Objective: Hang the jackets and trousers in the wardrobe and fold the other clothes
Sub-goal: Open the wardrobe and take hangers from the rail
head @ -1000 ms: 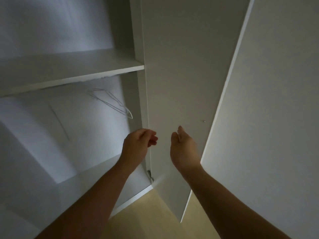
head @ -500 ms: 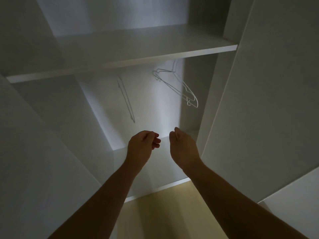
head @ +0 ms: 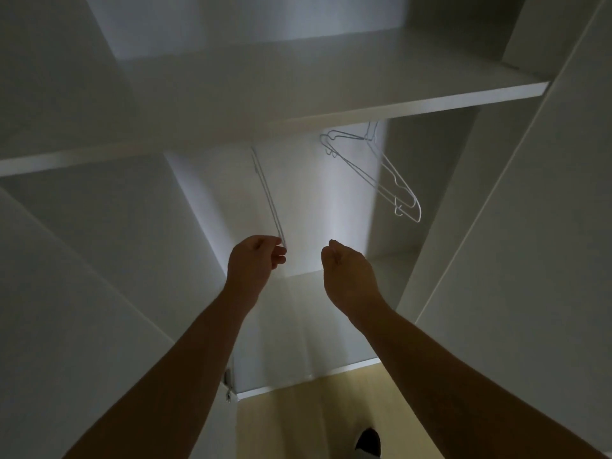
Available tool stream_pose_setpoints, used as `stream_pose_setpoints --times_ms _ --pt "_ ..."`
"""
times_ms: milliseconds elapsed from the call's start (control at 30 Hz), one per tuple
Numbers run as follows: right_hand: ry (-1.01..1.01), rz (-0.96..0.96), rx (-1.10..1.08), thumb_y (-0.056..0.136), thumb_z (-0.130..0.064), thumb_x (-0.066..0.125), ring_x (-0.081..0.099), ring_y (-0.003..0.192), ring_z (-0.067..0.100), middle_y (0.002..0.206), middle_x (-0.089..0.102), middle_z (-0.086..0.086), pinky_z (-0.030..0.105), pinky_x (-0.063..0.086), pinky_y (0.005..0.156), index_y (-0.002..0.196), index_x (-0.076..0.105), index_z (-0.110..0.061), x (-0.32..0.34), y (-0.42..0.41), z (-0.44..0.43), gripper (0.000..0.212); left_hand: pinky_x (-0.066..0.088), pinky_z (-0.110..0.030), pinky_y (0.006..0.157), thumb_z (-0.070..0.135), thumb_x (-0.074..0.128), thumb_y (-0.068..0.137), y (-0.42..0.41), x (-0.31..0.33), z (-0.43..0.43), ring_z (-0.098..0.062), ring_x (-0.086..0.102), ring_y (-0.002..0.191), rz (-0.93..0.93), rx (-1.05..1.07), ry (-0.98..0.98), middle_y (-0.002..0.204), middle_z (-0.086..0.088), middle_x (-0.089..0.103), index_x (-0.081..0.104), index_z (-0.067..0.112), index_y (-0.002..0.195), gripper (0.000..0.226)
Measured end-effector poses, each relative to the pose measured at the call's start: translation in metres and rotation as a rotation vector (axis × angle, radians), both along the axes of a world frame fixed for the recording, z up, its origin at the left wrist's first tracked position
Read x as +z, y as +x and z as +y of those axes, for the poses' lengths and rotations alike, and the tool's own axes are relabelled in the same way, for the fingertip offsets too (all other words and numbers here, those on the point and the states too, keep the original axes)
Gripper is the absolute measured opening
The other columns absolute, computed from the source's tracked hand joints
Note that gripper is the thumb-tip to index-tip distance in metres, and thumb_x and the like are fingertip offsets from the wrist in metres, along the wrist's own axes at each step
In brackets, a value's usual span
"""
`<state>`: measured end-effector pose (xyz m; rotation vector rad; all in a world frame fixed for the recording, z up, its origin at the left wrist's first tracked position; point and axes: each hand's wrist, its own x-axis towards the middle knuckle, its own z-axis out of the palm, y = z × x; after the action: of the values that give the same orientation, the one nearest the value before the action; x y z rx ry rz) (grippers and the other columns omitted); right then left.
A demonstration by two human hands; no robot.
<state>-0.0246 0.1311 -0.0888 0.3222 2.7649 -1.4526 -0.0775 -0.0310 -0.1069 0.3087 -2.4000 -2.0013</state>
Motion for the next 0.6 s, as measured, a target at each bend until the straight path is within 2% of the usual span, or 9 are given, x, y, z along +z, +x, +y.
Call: stream_pose_setpoints --times_ms 67,167,300,400,467,533,600 --pt "-0.008 0.002 0.042 0.109 -0.033 0.033 0.044 0.141 0.018 0.152 0.05 0.002 0.027 0.027 0.117 0.148 0.048 -0.01 0.002 -0.023 0.0 0.048 0.056 -0.033 0.078 0.016 0.058 0.098 -0.022 0.0 -0.003 -0.02 0.073 0.077 -0.015 0.029 -0.009 0.081 -0.001 0.076 0.072 0.016 0.091 0.016" --pt "-0.001 0.003 0.095 0.108 -0.031 0.032 0.057 0.118 0.025 0.121 0.066 0.0 0.031 0.038 0.107 0.125 0.06 -0.009 0.003 -0.053 -0.001 0.039 0.054 -0.037 0.084 0.017 0.059 0.097 -0.057 0.003 -0.009 -0.02 0.072 0.082 -0.036 0.077 -0.009 0.085 0.0 0.075 0.073 0.016 0.093 0.014" --pt "0.075 0.006 0.131 0.109 -0.031 0.03 0.056 0.127 0.027 0.133 0.063 0.01 0.032 0.038 0.111 0.134 0.057 -0.005 0.007 -0.086 -0.008 0.045 0.051 -0.046 0.103 0.019 0.063 0.096 -0.1 0.007 -0.017 -0.028 0.067 0.103 -0.064 0.127 0.002 0.1 -0.006 0.072 0.072 0.016 0.099 0.01" --pt "0.129 -0.017 0.167 0.11 -0.031 0.029 0.056 0.123 0.022 0.139 0.06 0.013 0.034 0.035 0.113 0.139 0.054 -0.004 0.009 -0.102 -0.019 0.046 0.046 -0.048 0.109 0.02 0.059 0.098 -0.127 0.004 -0.023 -0.037 0.06 0.122 -0.097 0.076 -0.094 0.127 -0.02 0.066 0.067 0.005 0.122 0.029" --pt "0.151 -0.037 0.178 0.11 -0.031 0.029 0.055 0.123 0.023 0.141 0.058 0.014 0.035 0.034 0.114 0.14 0.052 -0.004 0.008 -0.111 -0.026 0.047 0.046 -0.05 0.108 0.024 0.055 0.1 -0.146 0.001 -0.026 -0.042 0.056 0.126 -0.126 0.017 -0.177 0.133 -0.026 0.06 0.059 -0.003 0.129 0.04" --pt "0.154 -0.059 0.171 0.11 -0.032 0.031 0.046 0.139 0.022 0.151 0.051 0.009 0.031 0.027 0.118 0.148 0.047 -0.007 0.005 -0.119 -0.034 0.048 0.041 -0.054 0.112 0.029 0.057 0.1 -0.167 -0.004 -0.029 -0.045 0.05 0.131 -0.144 -0.014 -0.17 0.139 -0.031 0.053 0.051 -0.01 0.135 0.053" --pt "0.159 -0.094 0.157 0.11 -0.03 0.033 0.042 0.143 0.022 0.154 0.047 0.009 0.029 0.025 0.119 0.15 0.044 -0.008 0.002 -0.125 -0.043 0.047 0.047 -0.051 0.109 0.03 0.058 0.101 -0.184 -0.008 -0.032 -0.037 0.062 0.12 -0.164 -0.037 -0.132 0.13 -0.026 0.062 0.055 -0.007 0.133 0.05"
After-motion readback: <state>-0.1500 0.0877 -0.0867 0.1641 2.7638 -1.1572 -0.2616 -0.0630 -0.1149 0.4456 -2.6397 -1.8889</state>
